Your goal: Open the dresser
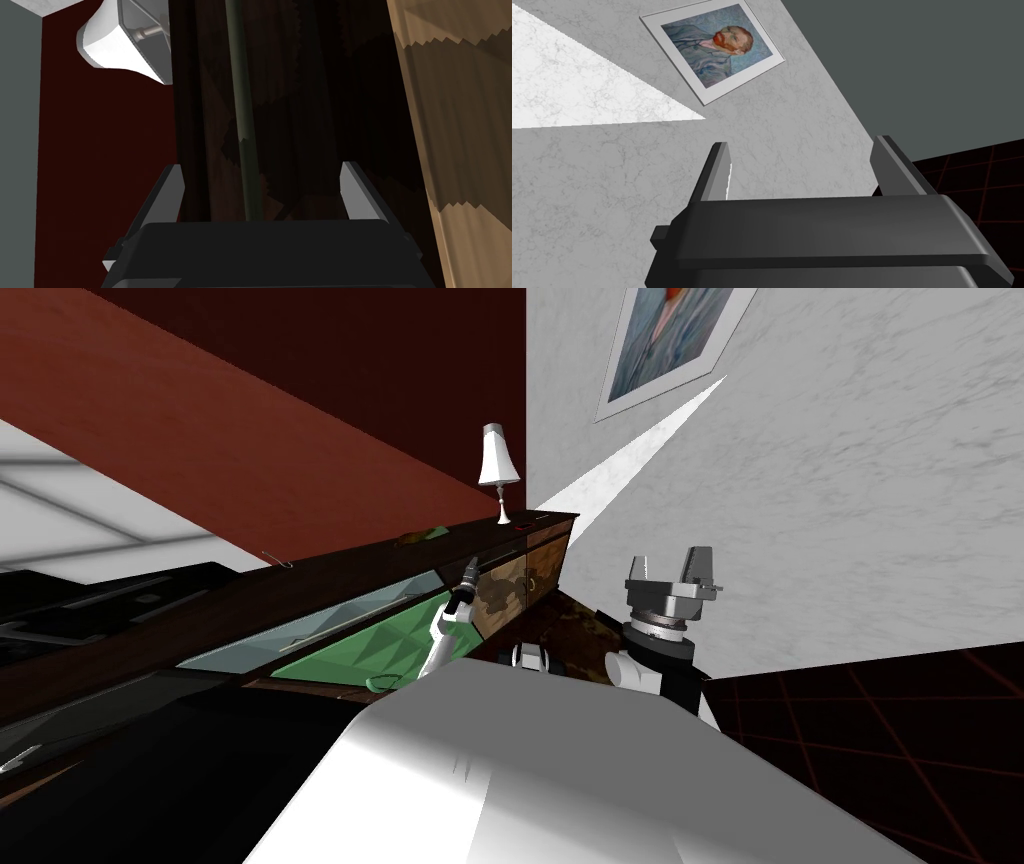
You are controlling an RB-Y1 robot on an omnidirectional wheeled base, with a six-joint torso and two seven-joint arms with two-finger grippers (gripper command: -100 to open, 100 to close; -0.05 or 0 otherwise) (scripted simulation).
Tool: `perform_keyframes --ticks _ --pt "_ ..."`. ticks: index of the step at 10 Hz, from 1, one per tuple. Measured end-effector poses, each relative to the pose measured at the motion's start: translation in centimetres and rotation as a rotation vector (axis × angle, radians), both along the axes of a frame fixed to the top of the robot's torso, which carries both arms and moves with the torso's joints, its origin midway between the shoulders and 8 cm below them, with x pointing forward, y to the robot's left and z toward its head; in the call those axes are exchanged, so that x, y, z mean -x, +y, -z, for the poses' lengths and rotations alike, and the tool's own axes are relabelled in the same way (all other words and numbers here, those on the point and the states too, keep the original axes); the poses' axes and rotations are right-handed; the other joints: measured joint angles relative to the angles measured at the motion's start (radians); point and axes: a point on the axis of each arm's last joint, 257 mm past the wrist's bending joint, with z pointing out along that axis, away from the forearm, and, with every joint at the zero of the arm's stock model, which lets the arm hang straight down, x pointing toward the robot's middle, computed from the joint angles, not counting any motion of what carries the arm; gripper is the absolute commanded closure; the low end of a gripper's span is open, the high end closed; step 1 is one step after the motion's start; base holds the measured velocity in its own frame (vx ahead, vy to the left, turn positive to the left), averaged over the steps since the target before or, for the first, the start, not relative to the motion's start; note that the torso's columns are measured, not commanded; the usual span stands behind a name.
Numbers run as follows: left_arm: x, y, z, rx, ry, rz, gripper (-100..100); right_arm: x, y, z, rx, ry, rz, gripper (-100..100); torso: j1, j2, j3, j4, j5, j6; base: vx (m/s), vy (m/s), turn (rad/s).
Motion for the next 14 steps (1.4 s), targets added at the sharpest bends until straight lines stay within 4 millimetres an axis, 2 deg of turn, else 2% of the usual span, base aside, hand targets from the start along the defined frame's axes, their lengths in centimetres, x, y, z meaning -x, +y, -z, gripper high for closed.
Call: perform_keyframes --ticks 1,3,6,10,12,14 --pt "0.0 0.6 0.0 -0.002 0.012 -0.008 -100 0.0 0.0 0.0 0.0 0.0 0.0 0 0.001 -0.001 -0.001 0.001 -0.001 -0.003 0.034 -0.076 0.086" --pt "-0.3 0.7 0.2 -0.01 0.02 -0.025 -100 0.0 0.0 0.0 0.0 0.0 0.0 0 0.001 -0.001 0.0 -0.002 0.001 0.003 0.001 -0.011 -0.002" --pt "-0.1 0.8 0.0 -0.009 0.019 -0.024 -100 0.0 0.0 0.0 0.0 0.0 0.0 0 -0.001 0.001 0.001 -0.001 0.0 0.0 -0.007 0.005 -0.009" --pt "-0.7 1.0 0.2 -0.004 0.031 -0.021 -100 0.0 0.0 0.0 0.0 0.0 0.0 0 0.002 -0.003 -0.002 0.001 -0.001 0.0 -0.011 -0.012 0.013" --pt "-0.6 1.6 0.2 0.005 0.053 -0.033 -100 0.0 0.0 0.0 0.0 0.0 0.0 0 -0.004 0.007 0.005 -0.012 0.007 -0.004 0.016 -0.073 0.058" --pt "-0.5 2.9 0.5 0.013 0.087 -0.049 -100 0.0 0.0 0.0 0.0 0.0 0.0 0 0.001 0.006 0.004 -0.012 0.009 -0.004 0.037 -0.073 0.048"
